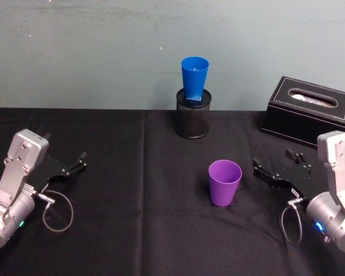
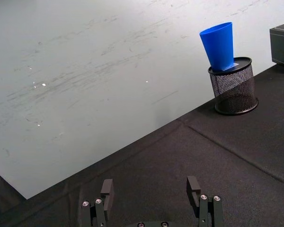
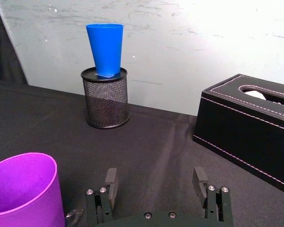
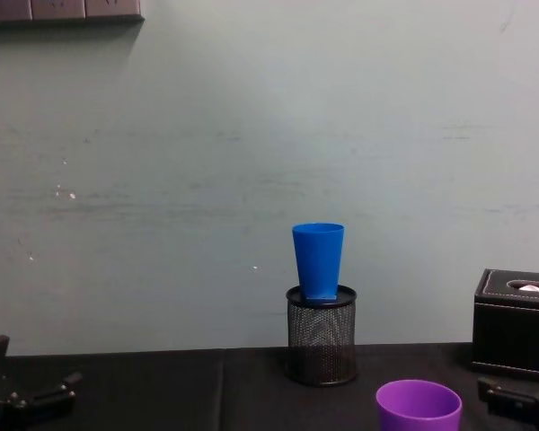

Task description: Pick up one cup with a gripper and tap it against the other cup.

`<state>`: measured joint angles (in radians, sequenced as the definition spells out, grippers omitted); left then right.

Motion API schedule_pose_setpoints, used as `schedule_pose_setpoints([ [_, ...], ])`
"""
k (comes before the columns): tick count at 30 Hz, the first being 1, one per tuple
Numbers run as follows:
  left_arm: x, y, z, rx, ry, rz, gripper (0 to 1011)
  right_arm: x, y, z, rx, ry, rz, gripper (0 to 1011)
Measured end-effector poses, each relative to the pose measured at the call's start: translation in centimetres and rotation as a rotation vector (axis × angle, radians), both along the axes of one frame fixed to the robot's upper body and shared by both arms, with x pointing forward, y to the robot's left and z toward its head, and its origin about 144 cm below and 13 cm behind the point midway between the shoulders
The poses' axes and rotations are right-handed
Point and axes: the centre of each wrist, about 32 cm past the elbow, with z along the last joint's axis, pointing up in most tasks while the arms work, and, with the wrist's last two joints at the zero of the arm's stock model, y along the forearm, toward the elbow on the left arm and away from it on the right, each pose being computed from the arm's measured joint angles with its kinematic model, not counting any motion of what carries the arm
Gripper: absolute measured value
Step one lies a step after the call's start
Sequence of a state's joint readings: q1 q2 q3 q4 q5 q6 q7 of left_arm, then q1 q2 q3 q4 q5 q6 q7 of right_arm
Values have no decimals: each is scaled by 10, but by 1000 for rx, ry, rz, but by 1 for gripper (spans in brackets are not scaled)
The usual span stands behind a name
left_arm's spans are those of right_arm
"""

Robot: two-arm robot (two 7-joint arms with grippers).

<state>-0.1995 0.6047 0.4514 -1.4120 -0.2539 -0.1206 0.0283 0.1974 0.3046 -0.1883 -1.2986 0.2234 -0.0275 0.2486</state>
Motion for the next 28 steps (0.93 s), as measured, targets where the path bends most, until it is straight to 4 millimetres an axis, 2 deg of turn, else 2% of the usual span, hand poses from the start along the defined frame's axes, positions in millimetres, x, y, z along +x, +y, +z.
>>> schedule_pose_setpoints([
  [28,0,0,0,0,0,0,1011,0,0,0,0,0,0,1003],
])
